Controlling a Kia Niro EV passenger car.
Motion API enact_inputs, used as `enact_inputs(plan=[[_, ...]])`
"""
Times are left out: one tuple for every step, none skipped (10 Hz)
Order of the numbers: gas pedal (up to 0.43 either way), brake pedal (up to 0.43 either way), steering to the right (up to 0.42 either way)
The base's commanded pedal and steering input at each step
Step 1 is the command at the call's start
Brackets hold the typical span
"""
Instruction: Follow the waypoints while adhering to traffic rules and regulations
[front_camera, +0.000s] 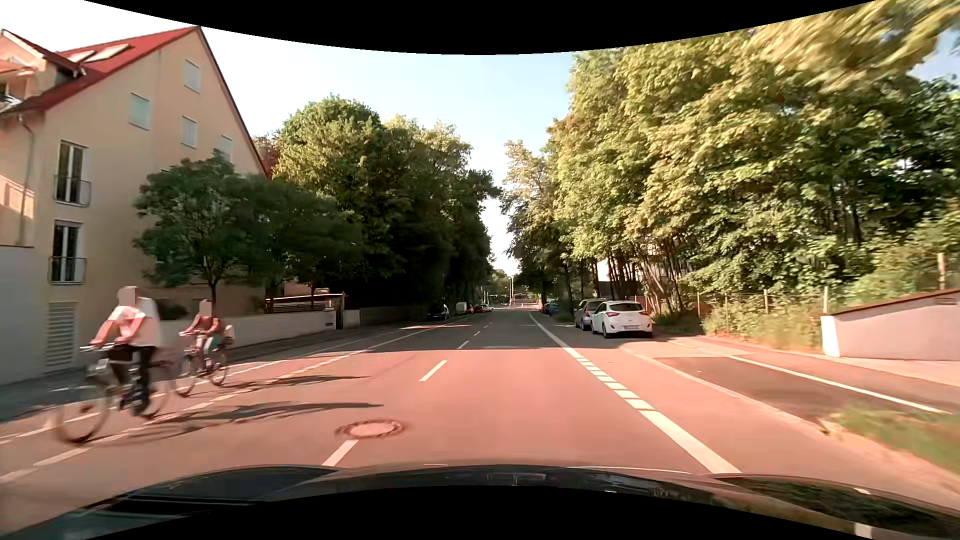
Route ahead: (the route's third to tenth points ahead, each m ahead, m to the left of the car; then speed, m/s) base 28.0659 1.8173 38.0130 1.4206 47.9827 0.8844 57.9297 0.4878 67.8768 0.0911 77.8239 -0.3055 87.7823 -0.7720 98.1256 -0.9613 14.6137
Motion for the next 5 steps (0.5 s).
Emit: enact_inputs(plan=[[0.098,0.006,0.004],[0.098,0.006,0.004],[0.098,0.006,0.004],[0.098,0.006,0.004],[0.098,0.006,0.004]])
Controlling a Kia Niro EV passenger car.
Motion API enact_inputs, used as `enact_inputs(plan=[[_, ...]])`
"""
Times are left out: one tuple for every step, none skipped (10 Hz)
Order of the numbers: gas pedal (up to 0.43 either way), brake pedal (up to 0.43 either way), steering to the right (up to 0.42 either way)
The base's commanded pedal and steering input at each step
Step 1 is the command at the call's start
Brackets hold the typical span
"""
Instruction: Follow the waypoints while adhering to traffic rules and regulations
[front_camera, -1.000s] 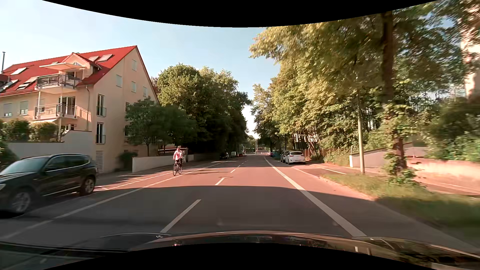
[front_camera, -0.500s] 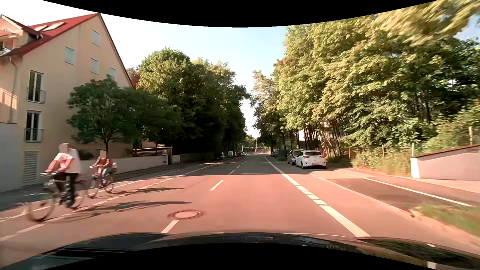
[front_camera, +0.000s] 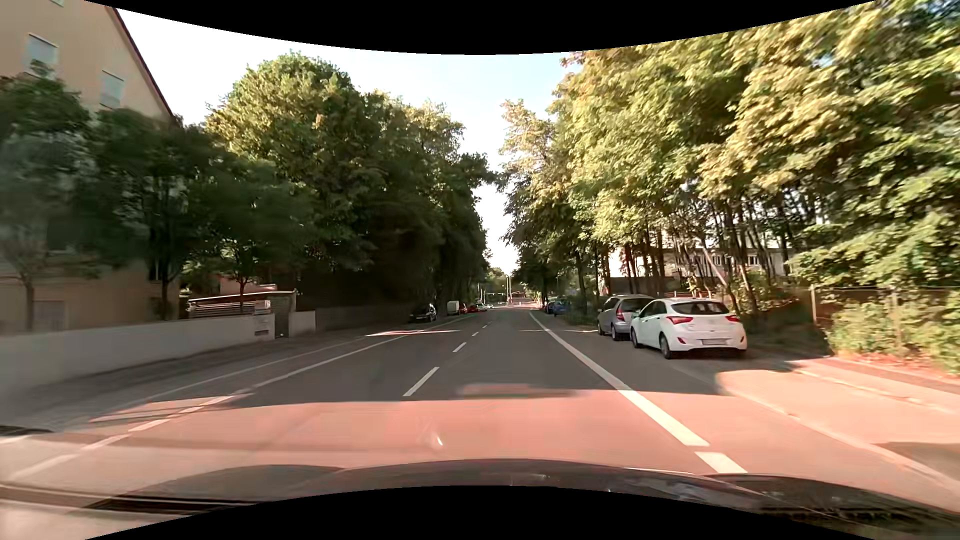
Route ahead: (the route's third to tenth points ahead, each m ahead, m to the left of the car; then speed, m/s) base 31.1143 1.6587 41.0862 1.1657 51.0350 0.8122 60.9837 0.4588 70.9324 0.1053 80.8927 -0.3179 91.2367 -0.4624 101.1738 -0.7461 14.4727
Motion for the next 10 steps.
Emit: enact_inputs(plan=[[0.11,0.006,0.005],[0.11,0.006,0.005],[0.118,0.006,0.005],[0.118,0.006,0.005],[0.13,0.006,0.005],[0.138,0.006,0.005],[0.138,0.006,0.005],[0.138,0.006,0.006],[0.138,0.006,0.005],[0.138,0.006,0.005]])
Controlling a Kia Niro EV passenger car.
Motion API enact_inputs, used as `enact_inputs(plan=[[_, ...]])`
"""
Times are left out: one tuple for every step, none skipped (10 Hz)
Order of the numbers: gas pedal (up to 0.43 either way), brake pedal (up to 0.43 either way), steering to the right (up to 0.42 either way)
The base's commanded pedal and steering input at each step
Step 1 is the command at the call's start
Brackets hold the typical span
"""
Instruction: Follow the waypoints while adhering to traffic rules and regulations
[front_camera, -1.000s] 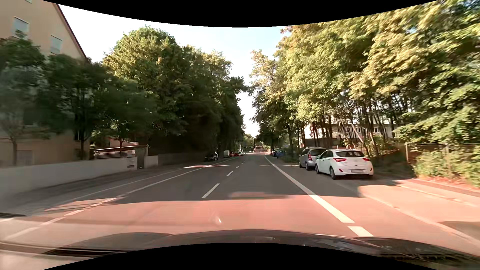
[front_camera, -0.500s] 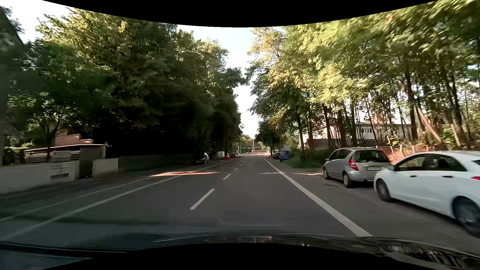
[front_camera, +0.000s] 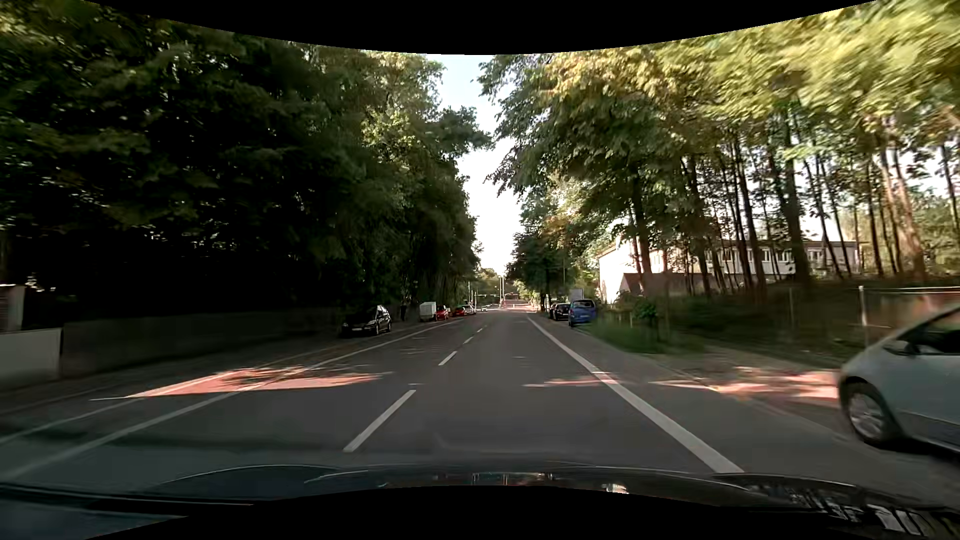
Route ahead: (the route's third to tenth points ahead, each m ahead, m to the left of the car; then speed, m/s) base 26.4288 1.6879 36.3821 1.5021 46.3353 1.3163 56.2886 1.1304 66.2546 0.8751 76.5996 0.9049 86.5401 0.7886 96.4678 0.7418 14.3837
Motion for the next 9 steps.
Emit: enact_inputs(plan=[[0.138,0.006,0.005],[0.15,0.006,0.003],[0.15,0.006,0.003],[0.15,0.006,0.003],[0.15,0.006,0.004],[0.15,0.006,0.004],[0.15,0.006,0.006],[0.15,0.006,0.006],[0.15,0.006,0.006]])
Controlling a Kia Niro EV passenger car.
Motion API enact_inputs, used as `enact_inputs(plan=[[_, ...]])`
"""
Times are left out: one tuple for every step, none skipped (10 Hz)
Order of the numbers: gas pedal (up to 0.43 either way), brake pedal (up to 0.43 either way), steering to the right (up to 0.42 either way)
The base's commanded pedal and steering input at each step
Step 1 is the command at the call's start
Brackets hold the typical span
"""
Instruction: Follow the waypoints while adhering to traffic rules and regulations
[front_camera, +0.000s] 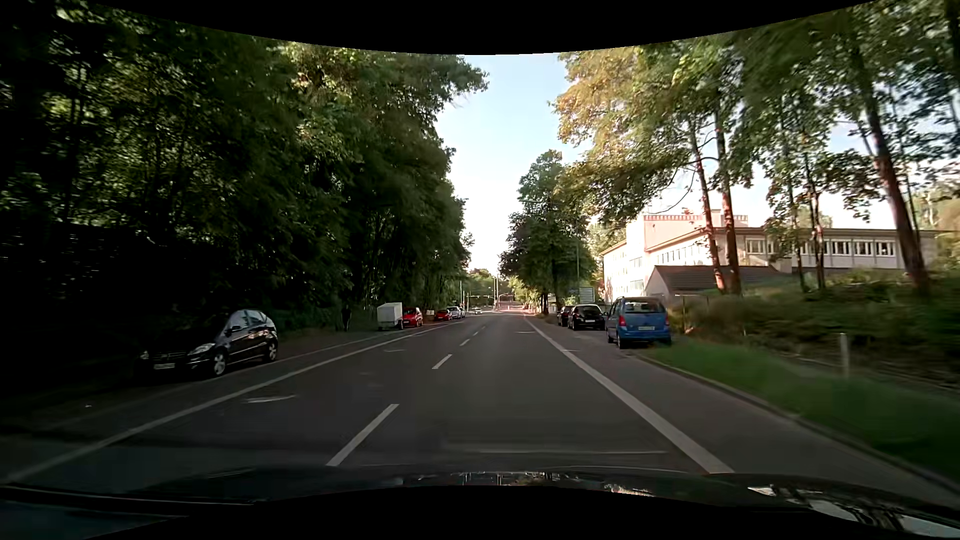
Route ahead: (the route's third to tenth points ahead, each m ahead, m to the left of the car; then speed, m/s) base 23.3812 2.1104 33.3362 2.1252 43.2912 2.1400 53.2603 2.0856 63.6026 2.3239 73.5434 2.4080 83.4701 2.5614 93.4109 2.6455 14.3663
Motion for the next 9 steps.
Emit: enact_inputs(plan=[[0.15,0.006,0.006],[0.15,0.006,0.006],[0.15,0.006,0.006],[0.15,0.006,0.006],[0.15,0.006,0.006],[0.15,0.006,0.005],[0.15,0.006,0.005],[0.15,0.006,0.005],[0.15,0.006,0.005]])
